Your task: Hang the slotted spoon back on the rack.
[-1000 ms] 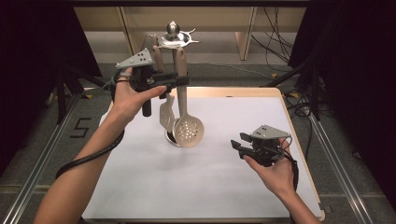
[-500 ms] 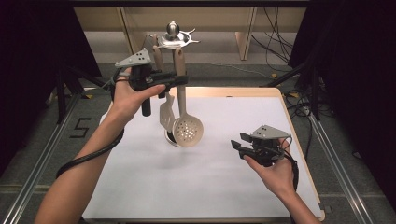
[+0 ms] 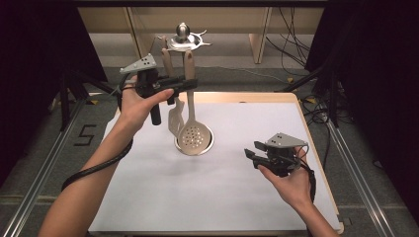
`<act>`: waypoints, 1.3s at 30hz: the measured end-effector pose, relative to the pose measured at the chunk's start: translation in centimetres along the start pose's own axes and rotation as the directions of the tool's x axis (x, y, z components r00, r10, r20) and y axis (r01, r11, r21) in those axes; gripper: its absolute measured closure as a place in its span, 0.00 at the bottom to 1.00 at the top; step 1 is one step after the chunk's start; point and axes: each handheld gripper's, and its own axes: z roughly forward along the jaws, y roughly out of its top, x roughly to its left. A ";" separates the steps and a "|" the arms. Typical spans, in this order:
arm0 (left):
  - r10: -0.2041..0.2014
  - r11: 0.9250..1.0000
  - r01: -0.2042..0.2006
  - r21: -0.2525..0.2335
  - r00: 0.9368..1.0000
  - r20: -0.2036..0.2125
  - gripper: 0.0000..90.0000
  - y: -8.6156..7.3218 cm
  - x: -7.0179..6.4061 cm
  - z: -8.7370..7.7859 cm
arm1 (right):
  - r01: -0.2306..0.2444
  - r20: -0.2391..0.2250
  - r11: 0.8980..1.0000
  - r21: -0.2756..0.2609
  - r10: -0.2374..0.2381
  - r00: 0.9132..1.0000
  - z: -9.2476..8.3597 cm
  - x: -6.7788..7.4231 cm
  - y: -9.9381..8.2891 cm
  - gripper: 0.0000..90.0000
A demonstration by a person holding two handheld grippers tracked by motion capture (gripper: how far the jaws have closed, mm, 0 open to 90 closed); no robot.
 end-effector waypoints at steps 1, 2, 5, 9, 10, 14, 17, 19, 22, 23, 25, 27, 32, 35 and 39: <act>-0.002 1.000 0.002 -0.004 1.000 -0.002 0.80 0.0 0.0 0.0 | -0.001 0.000 1.000 0.000 0.001 1.000 0.0 0.0 0.0 0.61; -0.004 1.000 0.004 -0.008 1.000 -0.005 0.80 -0.1 0.0 0.0 | 0.000 0.000 1.000 0.002 0.000 1.000 0.0 0.0 0.0 0.61; -0.009 1.000 0.009 -0.014 1.000 -0.026 0.79 -0.1 -0.1 0.0 | -0.003 -0.001 1.000 0.002 0.003 1.000 0.0 0.0 0.0 0.61; 0.026 1.000 -0.026 -0.008 0.997 -0.069 0.78 -0.1 -0.5 -0.1 | -0.026 -0.008 1.000 0.014 0.026 1.000 0.0 0.2 -0.1 0.61; 0.036 0.999 -0.037 -0.004 0.996 -0.080 0.77 -0.1 -0.6 -0.1 | -0.024 -0.012 0.999 0.028 0.025 1.000 0.0 0.2 -0.1 0.61; 0.073 0.997 -0.073 0.003 0.989 -0.129 0.73 -0.1 -0.9 -0.3 | -0.022 -0.010 0.999 0.028 0.023 1.000 0.0 0.2 -0.1 0.61; 0.103 0.995 -0.104 0.001 0.982 -0.162 0.69 0.0 -1.4 -0.6 | -0.024 -0.011 0.999 0.028 0.024 1.000 0.0 0.2 -0.1 0.61; 0.117 0.993 -0.120 -0.002 0.976 -0.183 0.66 0.1 -1.8 -1.0 | -0.026 -0.010 0.999 0.029 0.026 1.000 0.0 0.2 -0.2 0.61; 0.137 0.990 -0.141 -0.007 0.967 -0.214 0.64 0.1 -2.3 -1.7 | -0.035 -0.010 0.999 0.032 0.035 0.999 0.0 0.2 -0.2 0.61; 0.146 0.988 -0.152 -0.010 0.964 -0.221 0.64 0.1 -2.5 -1.9 | -0.033 -0.011 0.999 0.031 0.033 0.999 0.0 0.2 -0.2 0.61; 0.155 0.986 -0.163 -0.019 0.961 -0.230 0.64 0.2 -2.8 -2.4 | -0.030 -0.010 0.999 0.030 0.030 1.000 0.0 0.1 -0.2 0.61; 0.171 0.983 -0.181 -0.021 0.955 -0.242 0.67 0.4 -3.1 -2.9 | -0.020 -0.009 0.999 0.028 0.020 1.000 0.0 0.1 -0.2 0.61; 0.191 0.978 -0.207 -0.026 0.939 -0.285 0.77 1.1 -3.6 -3.7 | -0.048 -0.008 0.999 0.022 0.048 0.999 0.0 0.3 -0.4 0.61; 0.182 0.978 -0.204 -0.044 0.936 -0.300 0.80 1.5 -3.7 -4.1 | -0.059 -0.013 0.998 0.031 0.060 0.998 -0.1 0.2 -0.6 0.61; 0.179 0.975 -0.211 -0.071 0.932 -0.314 0.87 2.1 -4.1 -4.6 | -0.045 -0.001 0.999 0.014 0.045 0.999 -0.2 0.0 -0.8 0.61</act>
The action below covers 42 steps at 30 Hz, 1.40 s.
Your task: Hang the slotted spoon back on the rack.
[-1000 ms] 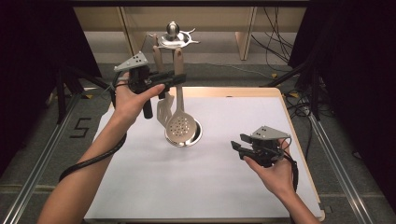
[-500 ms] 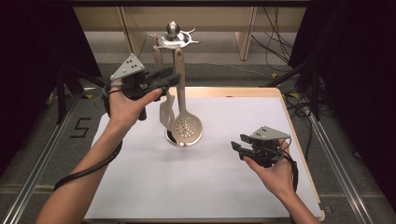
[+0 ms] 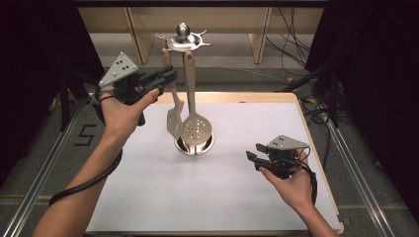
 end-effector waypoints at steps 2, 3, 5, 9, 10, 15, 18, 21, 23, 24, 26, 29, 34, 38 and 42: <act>-0.002 1.000 0.002 -0.013 1.000 -0.015 0.89 0.5 0.0 -0.2 | -0.007 -0.004 1.000 0.008 0.007 1.000 -0.1 -0.1 -0.1 0.61; -0.006 1.000 0.005 -0.019 1.000 -0.020 0.90 0.7 0.0 -0.2 | -0.017 -0.001 1.000 0.015 0.017 1.000 -0.2 -0.1 -0.1 0.61; -0.015 0.999 0.014 -0.035 0.999 -0.031 0.92 1.1 0.1 -0.3 | -0.012 0.001 1.000 0.010 0.012 1.000 -0.2 -0.3 -0.2 0.61; -0.026 0.998 0.024 -0.054 0.999 -0.037 0.92 1.5 0.1 -0.5 | -0.011 0.008 1.000 0.002 0.011 1.000 -0.2 -0.4 -0.4 0.61; -0.008 0.999 0.006 -0.054 0.999 -0.037 0.92 1.4 0.1 -0.7 | -0.015 0.007 1.000 0.005 0.015 1.000 -0.2 -0.4 -0.4 0.61; 0.028 0.999 -0.029 -0.031 0.998 -0.055 0.91 -0.2 -0.1 -2.6 | -0.013 0.013 1.000 0.015 0.013 1.000 -0.4 -1.2 -0.7 0.62; 0.028 1.000 -0.029 -0.008 0.997 -0.075 0.90 -1.5 0.4 -4.2 | -0.067 0.023 0.997 0.030 0.067 0.998 -0.8 -1.4 -0.9 0.62; 0.042 0.999 -0.041 0.019 0.993 -0.108 0.88 -3.2 0.9 -5.9 | -0.078 0.030 0.996 0.032 0.077 0.997 -1.1 -2.0 -1.1 0.62; 0.042 0.999 -0.038 0.033 0.991 -0.131 0.87 -4.2 1.4 -6.9 | -0.040 0.036 0.999 0.024 0.039 0.999 -1.3 -2.5 -1.3 0.62; 0.038 0.999 -0.033 0.041 0.989 -0.142 0.86 -4.7 1.6 -7.3 | -0.056 0.040 0.998 0.022 0.055 0.998 -1.4 -2.5 -1.4 0.62; 0.031 0.998 -0.022 0.055 0.987 -0.160 0.84 -5.7 2.1 -8.1 | -0.079 0.048 0.997 0.022 0.078 0.996 -1.5 -2.6 -1.5 0.62; 0.030 0.997 -0.015 0.080 0.982 -0.186 0.80 -7.3 2.5 -8.9 | -0.104 0.055 0.994 0.023 0.103 0.993 -1.6 -2.5 -1.6 0.62; 0.044 0.994 -0.022 0.107 0.977 -0.208 0.72 -9.6 2.9 -10.1 | -0.077 0.060 0.997 0.014 0.076 0.995 -1.7 -2.6 -1.6 0.61; 0.046 0.991 -0.014 0.135 0.971 -0.234 0.67 -11.4 3.2 -10.9 | -0.091 0.074 0.995 0.042 0.088 0.993 -2.1 -2.9 -1.9 0.61; 0.040 0.986 0.004 0.165 0.964 -0.262 0.63 -13.2 3.4 -11.5 | -0.129 0.077 0.990 0.049 0.125 0.989 -2.3 -3.0 -2.4 0.61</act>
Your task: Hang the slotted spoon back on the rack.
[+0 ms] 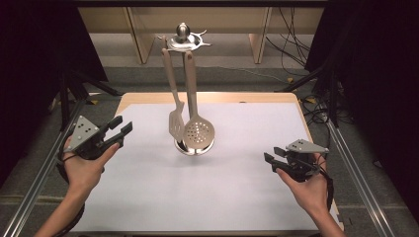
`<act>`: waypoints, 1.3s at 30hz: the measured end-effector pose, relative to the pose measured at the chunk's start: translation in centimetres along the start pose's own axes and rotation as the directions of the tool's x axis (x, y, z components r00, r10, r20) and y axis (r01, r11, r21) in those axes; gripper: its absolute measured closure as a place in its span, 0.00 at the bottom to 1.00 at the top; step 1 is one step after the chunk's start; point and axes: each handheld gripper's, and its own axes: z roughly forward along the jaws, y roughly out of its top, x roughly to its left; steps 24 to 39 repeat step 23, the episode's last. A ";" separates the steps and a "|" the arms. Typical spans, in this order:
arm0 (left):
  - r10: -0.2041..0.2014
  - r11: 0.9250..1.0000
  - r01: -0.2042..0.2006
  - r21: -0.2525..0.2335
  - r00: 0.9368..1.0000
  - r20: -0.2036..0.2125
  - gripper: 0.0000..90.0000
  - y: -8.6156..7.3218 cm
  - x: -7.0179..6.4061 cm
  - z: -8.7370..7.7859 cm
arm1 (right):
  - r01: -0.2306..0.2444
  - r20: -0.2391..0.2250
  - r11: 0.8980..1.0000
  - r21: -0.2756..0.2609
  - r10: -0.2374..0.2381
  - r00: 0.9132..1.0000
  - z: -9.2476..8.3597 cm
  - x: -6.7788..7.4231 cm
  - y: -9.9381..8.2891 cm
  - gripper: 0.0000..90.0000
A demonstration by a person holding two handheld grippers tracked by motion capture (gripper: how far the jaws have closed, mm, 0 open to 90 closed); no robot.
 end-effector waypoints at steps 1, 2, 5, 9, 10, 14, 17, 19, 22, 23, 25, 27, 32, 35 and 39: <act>-0.006 1.000 0.006 0.006 1.000 -0.006 0.62 -0.5 0.0 0.0 | 0.021 0.002 1.000 -0.009 -0.021 1.000 0.0 -0.3 -0.1 0.61; -0.009 1.000 0.009 0.016 1.000 -0.013 0.62 -0.9 0.1 -0.1 | 0.002 -0.002 1.000 -0.005 -0.002 1.000 0.0 -0.2 -0.2 0.61; -0.011 0.999 0.012 0.044 1.000 -0.029 0.61 -2.3 0.1 -0.3 | 0.039 0.004 0.999 -0.019 -0.039 0.999 -0.1 -0.7 -0.4 0.61; -0.034 0.996 0.038 0.075 0.998 -0.051 0.59 -4.0 0.2 -0.7 | 0.034 0.015 0.999 -0.008 -0.034 0.999 -0.2 -0.9 -0.8 0.61; -0.038 0.995 0.043 0.085 0.998 -0.055 0.59 -4.4 0.2 -0.8 | 0.030 0.016 1.000 -0.003 -0.030 0.999 -0.2 -1.0 -0.9 0.61; -0.037 0.992 0.044 0.117 0.997 -0.061 0.58 -5.9 -0.1 -1.0 | 0.031 0.025 0.999 0.005 -0.032 0.999 -0.2 -1.1 -1.1 0.61; -0.010 0.989 0.020 0.144 0.998 -0.065 0.57 -6.6 -0.5 -1.0 | 0.033 0.020 0.999 0.001 -0.033 0.999 0.0 -1.1 -1.2 0.60; -0.004 0.988 0.014 0.155 0.998 -0.063 0.57 -6.8 -0.8 -0.9 | -0.011 0.011 1.000 0.022 0.011 1.000 0.0 -0.8 -1.4 0.59; 0.010 0.987 -0.002 0.162 0.999 -0.047 0.56 -7.1 -1.0 -0.6 | 0.003 0.014 1.000 0.027 -0.003 1.000 0.2 -0.8 -1.7 0.58; 0.012 0.986 -0.004 0.167 0.999 -0.048 0.55 -7.1 -1.0 -0.6 | -0.001 0.016 1.000 0.017 0.001 1.000 0.4 -0.8 -1.8 0.57; 0.012 0.986 -0.004 0.167 0.999 -0.048 0.55 -7.1 -1.0 -0.6 | -0.001 0.016 1.000 0.017 0.001 1.000 0.4 -0.8 -1.8 0.57; 0.012 0.986 -0.004 0.167 0.999 -0.048 0.55 -7.1 -1.0 -0.6 | -0.001 0.016 1.000 0.017 0.001 1.000 0.4 -0.8 -1.8 0.57; 0.012 0.986 -0.004 0.167 0.999 -0.048 0.55 -7.1 -1.0 -0.6 | -0.001 0.016 1.000 0.017 0.001 1.000 0.4 -0.8 -1.8 0.57; 0.012 0.986 -0.004 0.167 0.999 -0.048 0.55 -7.1 -1.0 -0.6 | -0.001 0.016 1.000 0.017 0.001 1.000 0.4 -0.8 -1.8 0.57; 0.012 0.986 -0.004 0.167 0.999 -0.048 0.55 -7.1 -1.0 -0.6 | -0.001 0.016 1.000 0.017 0.001 1.000 0.4 -0.8 -1.8 0.57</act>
